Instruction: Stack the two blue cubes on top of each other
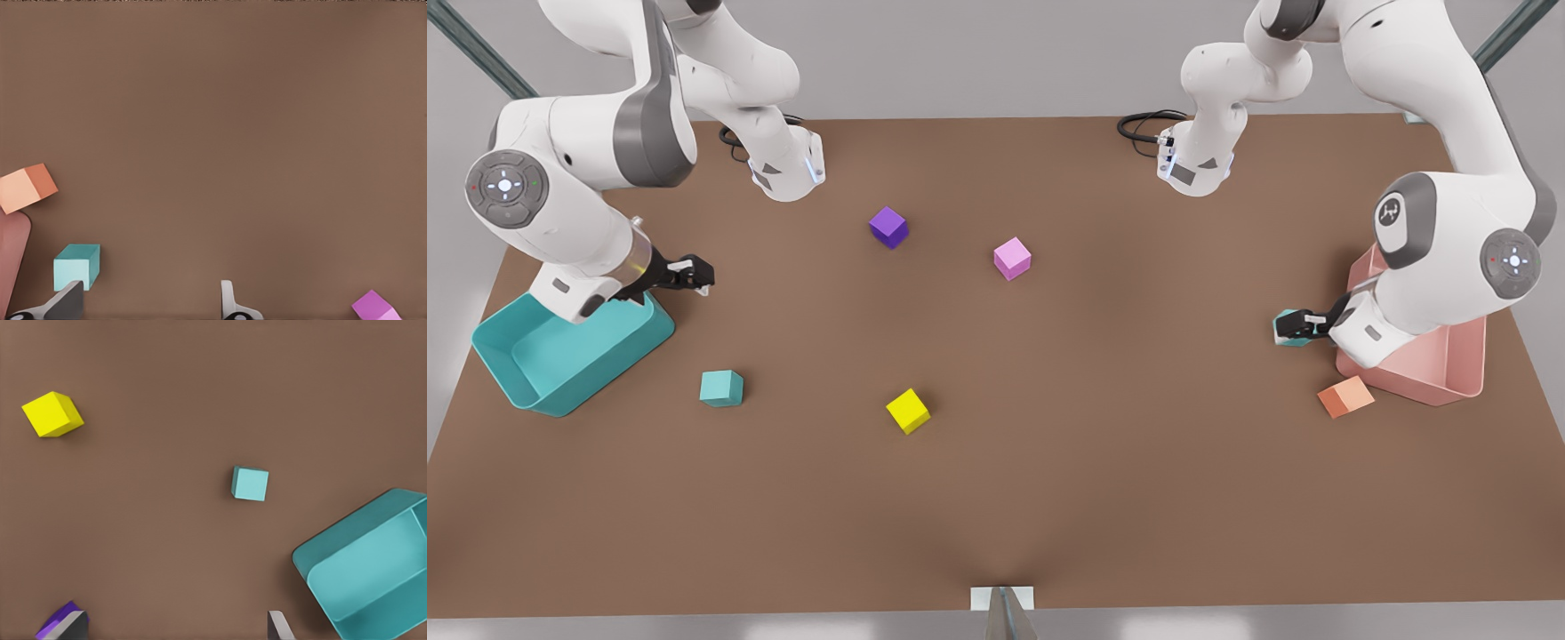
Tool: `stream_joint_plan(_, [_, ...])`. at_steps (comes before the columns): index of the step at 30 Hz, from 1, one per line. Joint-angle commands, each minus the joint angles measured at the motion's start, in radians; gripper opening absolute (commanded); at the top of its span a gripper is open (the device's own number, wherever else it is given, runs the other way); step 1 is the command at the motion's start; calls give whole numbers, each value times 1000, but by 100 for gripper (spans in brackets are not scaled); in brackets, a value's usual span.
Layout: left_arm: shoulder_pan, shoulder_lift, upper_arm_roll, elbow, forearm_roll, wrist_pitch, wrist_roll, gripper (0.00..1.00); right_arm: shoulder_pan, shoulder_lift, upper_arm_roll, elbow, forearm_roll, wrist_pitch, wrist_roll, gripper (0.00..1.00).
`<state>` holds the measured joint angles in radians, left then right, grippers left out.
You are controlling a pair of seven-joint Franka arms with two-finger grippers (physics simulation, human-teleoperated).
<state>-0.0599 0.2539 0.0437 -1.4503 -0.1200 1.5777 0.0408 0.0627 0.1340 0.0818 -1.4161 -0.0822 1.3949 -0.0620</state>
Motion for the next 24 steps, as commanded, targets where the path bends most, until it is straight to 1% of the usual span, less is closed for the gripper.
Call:
stream_joint_plan(1, [0,-1,1,4,-1,-5,7,100,0,0,1,0,1,6,-25,100])
stream_joint_plan(3, [-8,1,-2,7,0,-5,2,100,2,16,3,-1,-8,4,-44,100])
stream_joint_plan(5, [25,5,4,8,-3,1,7,100,6,105,6,5,-19,27,-41,100])
stream_joint_plan(10, [20,18,1,5,-3,-2,7,100,-26,277,-1,-33,-21,222,-28,100])
stream_joint_plan(11, [22,22,1,5,-3,-1,8,100,-37,277,-1,-83,-22,298,-28,100])
stream_joint_plan(14, [23,27,1,5,-3,-2,8,100,-53,331,-5,-96,-18,391,-25,100])
stream_joint_plan(18, [23,30,1,2,-1,-4,8,100,-93,385,-4,-96,-5,470,-16,100])
stream_joint_plan(24, [23,38,1,1,-1,-5,8,100,-158,394,-4,-188,13,555,-22,100])
